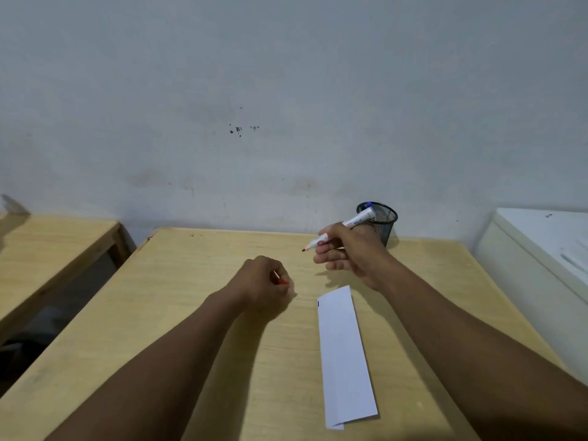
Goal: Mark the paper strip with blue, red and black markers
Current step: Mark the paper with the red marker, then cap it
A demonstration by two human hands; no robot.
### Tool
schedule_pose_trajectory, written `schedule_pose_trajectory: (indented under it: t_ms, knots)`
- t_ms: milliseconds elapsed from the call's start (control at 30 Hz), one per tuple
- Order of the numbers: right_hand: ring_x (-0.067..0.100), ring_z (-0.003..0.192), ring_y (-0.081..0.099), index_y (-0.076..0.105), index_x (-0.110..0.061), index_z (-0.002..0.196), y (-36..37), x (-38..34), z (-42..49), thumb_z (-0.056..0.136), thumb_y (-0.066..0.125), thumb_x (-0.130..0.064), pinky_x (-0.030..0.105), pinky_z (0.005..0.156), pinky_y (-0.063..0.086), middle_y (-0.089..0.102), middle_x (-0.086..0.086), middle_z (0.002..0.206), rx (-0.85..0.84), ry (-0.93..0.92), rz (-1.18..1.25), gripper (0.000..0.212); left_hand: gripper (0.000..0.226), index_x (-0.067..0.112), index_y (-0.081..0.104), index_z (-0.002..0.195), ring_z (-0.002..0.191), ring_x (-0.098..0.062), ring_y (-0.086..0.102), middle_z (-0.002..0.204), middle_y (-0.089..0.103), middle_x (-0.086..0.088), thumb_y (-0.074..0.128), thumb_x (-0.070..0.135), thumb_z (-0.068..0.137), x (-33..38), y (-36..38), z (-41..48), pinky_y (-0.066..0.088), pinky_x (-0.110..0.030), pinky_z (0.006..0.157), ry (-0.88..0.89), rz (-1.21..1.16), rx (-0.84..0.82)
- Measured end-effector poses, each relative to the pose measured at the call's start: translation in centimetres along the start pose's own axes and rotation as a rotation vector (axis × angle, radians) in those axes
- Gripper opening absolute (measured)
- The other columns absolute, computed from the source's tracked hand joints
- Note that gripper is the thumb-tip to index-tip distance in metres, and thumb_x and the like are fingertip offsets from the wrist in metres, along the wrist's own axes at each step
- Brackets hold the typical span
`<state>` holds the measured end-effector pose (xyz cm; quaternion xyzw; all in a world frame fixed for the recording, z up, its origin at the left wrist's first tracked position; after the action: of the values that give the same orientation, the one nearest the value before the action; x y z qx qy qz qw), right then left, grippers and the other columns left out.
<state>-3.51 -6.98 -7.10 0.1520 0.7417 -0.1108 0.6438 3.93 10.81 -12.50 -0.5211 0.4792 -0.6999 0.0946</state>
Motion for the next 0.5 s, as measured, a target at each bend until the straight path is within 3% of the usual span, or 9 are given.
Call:
schedule_pose_trajectory:
  t_ms: [133,233,300,400,500]
  knots:
    - [0.02,0.052,0.067,0.069,-0.004,0.089,-1.2,3.2,-1.0,0.092,0.071,-0.011,0.028,0.048,0.052,0.068,0.013,0.068,0.069,-0.042,-0.074,0.008,0.008,0.033,0.07,0.079,0.08,-0.008,0.068,0.077,0.069,0.017,0.078,0.035,0.078,0.8,2.3,0.5,0.053,-0.025,0.073,0.003,0.11,-0.093]
    - [0.022,0.048,0.062,0.067,-0.004,0.089,-2.2,5.6,-1.8,0.091,0.072,-0.01,0.027,0.043,0.046,0.066,0.013,0.064,0.121,-0.033,-0.075,0.008,0.016,0.035,0.068,0.083,0.082,-0.011,0.069,0.076,0.07,0.016,0.076,0.046,0.074,1.1,2.7,0.4,0.056,-0.029,0.076,0.011,0.13,-0.105]
    - [0.025,0.049,0.058,0.065,-0.006,0.085,-2.7,7.0,-2.3,0.09,0.071,-0.01,0.027,0.044,0.04,0.065,0.013,0.063,0.149,-0.016,-0.057,0.009,0.036,0.036,0.067,0.095,0.085,-0.012,0.069,0.077,0.07,0.016,0.079,0.056,0.067,1.3,2.9,0.0,0.056,-0.029,0.078,-0.009,0.088,-0.156]
    - [0.022,0.047,0.06,0.065,-0.007,0.081,-3.2,8.2,-2.8,0.091,0.069,-0.013,0.027,0.046,0.043,0.068,0.012,0.062,0.218,-0.05,-0.12,0.013,0.086,0.035,0.057,0.12,0.097,-0.01,0.066,0.094,0.069,0.02,0.079,0.08,0.05,2.0,3.5,-0.6,0.054,-0.035,0.094,-0.06,0.108,-0.314]
    - [0.024,0.047,0.064,0.064,-0.007,0.08,-3.4,8.3,-3.0,0.095,0.065,-0.012,0.028,0.046,0.048,0.069,0.012,0.06,0.257,-0.101,-0.127,0.016,0.111,0.037,0.051,0.127,0.105,-0.013,0.062,0.101,0.067,0.019,0.067,0.096,0.034,2.9,3.9,-0.7,0.051,-0.042,0.099,-0.08,0.23,-0.319]
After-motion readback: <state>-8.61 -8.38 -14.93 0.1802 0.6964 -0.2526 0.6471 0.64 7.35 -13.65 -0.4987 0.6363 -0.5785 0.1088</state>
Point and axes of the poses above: each hand's wrist, its own z-axis towards the middle knuckle, its own y-axis out of the palm, x = y × z, the point moved 7 cm from there along z, towards the middle knuckle
